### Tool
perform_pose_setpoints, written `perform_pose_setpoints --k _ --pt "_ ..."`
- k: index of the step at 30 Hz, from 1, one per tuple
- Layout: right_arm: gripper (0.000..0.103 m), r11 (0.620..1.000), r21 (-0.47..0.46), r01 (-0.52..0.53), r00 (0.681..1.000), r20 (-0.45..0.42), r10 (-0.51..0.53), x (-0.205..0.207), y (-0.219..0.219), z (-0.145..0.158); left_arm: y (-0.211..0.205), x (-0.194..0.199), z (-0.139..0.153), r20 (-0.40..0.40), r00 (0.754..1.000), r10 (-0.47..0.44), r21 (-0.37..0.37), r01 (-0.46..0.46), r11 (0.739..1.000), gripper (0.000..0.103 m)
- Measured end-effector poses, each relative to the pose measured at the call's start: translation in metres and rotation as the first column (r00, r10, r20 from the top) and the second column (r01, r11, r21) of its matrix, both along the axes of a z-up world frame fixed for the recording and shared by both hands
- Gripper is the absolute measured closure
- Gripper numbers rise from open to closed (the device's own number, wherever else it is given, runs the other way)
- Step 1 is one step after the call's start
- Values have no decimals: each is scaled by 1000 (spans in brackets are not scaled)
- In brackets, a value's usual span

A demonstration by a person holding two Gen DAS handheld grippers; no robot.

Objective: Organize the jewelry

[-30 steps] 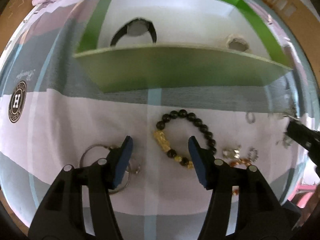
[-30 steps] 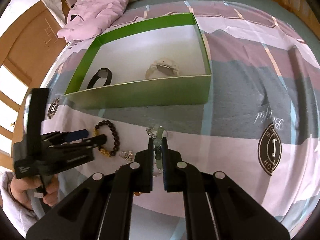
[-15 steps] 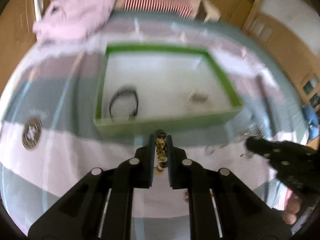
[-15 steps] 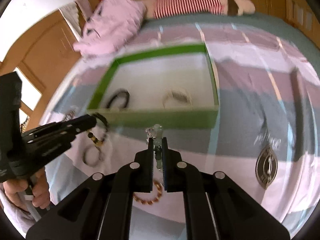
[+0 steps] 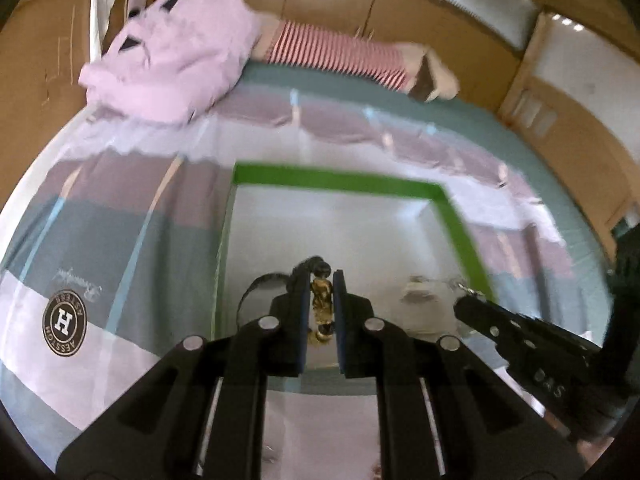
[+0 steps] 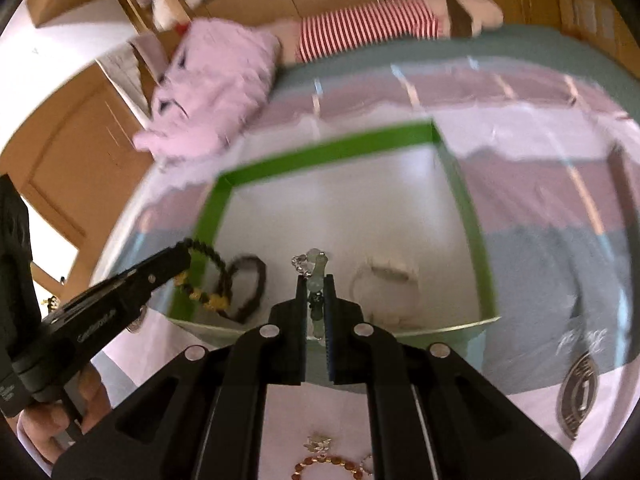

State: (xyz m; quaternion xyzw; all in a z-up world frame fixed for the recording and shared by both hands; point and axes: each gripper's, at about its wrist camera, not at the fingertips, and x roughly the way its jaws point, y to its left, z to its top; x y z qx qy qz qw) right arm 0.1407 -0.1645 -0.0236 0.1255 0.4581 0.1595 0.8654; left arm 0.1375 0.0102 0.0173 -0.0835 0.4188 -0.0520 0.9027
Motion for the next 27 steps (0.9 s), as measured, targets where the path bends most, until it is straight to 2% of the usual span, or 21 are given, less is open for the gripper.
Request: perform_pose_setpoints --k 1,3,4,6,7,8,11,12,14,16,18,20,22,24,27 --pt "85 1000 -10 5 1000 -10 -5 0 0 -1 3 1 -7 -18 1000 1 5 -1 1000 93" --pt "64 1000 7 8 1000 5 -8 -6 -2 4 11 3 -15 -39 999 6 -13 -7 1000 92" --pt "61 1000 22 8 1000 17 -8 -9 -3 9 14 1 -12 -32 999 8 -27 -9 1000 91" --pt "54 999 53 -4 999 37 2 -18 -9 20 18 -5 -4 -12 1000 11 -22 -11 1000 77" --pt "54 998 63 -15 999 42 13 -25 -11 24 19 -12 2 -1 1000 5 -18 -5 1000 62" --pt "54 998 61 -25 999 36 23 -29 -13 25 20 -18 5 2 1000 -1 -17 1 1000 57" --pt "54 998 7 -66 997 -34 66 -48 -15 18 22 -42 8 -27 999 -34 21 34 999 51" --pt "54 997 -20 -79 994 -79 77 -54 -16 10 23 -52 3 -67 997 -39 61 43 997 48" --pt "54 994 -44 -102 981 -170 94 -62 -17 -8 25 -62 -9 -137 990 -31 131 49 990 34" --pt "54 988 -78 -137 965 -235 115 -71 -17 -26 28 -74 -27 -193 981 -15 191 53 980 32" --pt "73 980 -125 -156 960 -252 121 -79 -17 -35 34 -80 -46 -255 967 13 224 46 974 32" --pt "74 974 -135 -180 952 -274 137 -82 -15 -42 42 -81 -65 -320 947 33 221 40 975 31" --pt "74 970 -147 -191 945 -295 142 -83 -11 -46 47 -79 -73 -347 937 49 224 32 974 31" --pt "74 966 -161 -202 939 -313 145 -81 -6 -50 49 -77 -75 -351 934 62 235 24 972 31" --pt "74 962 -124 -244 926 -324 194 -79 6 -54 53 -76 -80 -364 928 75 240 16 971 31"
